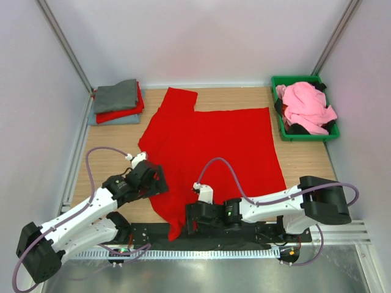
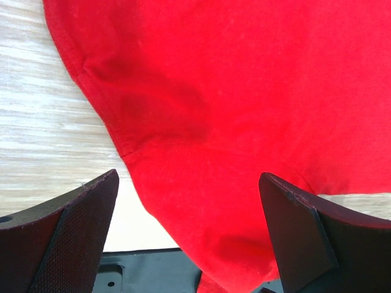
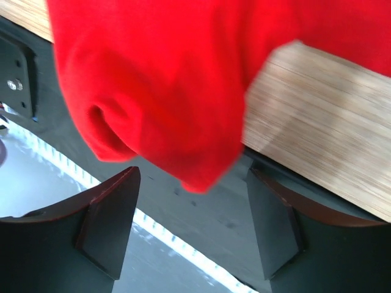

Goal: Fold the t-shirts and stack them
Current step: Flatten the tshirt out

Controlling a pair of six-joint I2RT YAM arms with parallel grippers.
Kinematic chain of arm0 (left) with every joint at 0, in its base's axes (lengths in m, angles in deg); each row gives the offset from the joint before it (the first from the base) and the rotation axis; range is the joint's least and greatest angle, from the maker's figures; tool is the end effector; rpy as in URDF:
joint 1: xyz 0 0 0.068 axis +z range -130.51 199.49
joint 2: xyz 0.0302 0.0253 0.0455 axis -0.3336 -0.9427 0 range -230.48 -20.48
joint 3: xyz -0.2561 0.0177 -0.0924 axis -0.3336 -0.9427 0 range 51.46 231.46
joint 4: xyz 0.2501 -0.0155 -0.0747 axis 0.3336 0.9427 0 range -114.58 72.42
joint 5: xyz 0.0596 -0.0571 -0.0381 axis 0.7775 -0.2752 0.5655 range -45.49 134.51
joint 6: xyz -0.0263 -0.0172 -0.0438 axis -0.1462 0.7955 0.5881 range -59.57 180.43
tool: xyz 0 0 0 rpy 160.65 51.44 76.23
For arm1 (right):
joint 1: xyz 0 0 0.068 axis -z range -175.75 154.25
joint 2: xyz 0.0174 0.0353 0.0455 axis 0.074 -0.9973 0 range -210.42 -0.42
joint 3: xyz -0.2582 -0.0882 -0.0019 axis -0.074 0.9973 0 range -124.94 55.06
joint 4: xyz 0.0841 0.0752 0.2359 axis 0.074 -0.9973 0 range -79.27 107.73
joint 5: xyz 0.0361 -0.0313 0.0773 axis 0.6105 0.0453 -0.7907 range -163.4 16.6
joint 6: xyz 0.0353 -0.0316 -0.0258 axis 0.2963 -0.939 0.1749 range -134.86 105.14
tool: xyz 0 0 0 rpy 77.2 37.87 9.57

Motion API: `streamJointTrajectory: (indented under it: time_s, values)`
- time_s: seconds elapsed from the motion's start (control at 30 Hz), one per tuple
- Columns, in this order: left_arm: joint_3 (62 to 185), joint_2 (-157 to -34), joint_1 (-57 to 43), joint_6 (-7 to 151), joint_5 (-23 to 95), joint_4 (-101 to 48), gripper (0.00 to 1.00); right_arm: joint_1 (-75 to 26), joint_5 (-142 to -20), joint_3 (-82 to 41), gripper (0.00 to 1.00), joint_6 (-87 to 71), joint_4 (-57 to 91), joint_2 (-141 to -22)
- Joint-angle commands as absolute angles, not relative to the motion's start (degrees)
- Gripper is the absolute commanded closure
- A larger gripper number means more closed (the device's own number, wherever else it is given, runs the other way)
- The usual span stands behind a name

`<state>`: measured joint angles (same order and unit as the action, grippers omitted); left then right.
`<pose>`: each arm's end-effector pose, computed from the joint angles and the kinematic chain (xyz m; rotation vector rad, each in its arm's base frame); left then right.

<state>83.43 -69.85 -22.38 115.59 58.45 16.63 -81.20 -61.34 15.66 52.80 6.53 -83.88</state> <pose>0.1222 -0.0980 0.2052 -0.3866 2.5539 -0.3344 0.0289 0.2683 0.1591 -0.3295 2.6832 0.7554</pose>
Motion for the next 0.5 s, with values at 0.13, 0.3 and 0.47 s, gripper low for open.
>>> streamJointTrajectory:
  time_s: [0.13, 0.3, 0.47]
  values:
    - [85.56, -69.44, -22.52, 115.89, 58.40, 18.22, 0.03, -82.59, -60.57, 12.87, 0.37, 52.73, 13.68, -89.63]
    - [85.74, -67.60, -22.61, 116.68, 57.44, 19.27, 0.03, -83.12, -60.13, 13.13, 0.72, 52.82, 16.15, -88.58]
    - [86.27, -66.71, -23.05, 117.47, 56.47, 20.68, 0.03, -83.12, -61.44, 11.47, 0.89, 51.67, 14.76, -82.01]
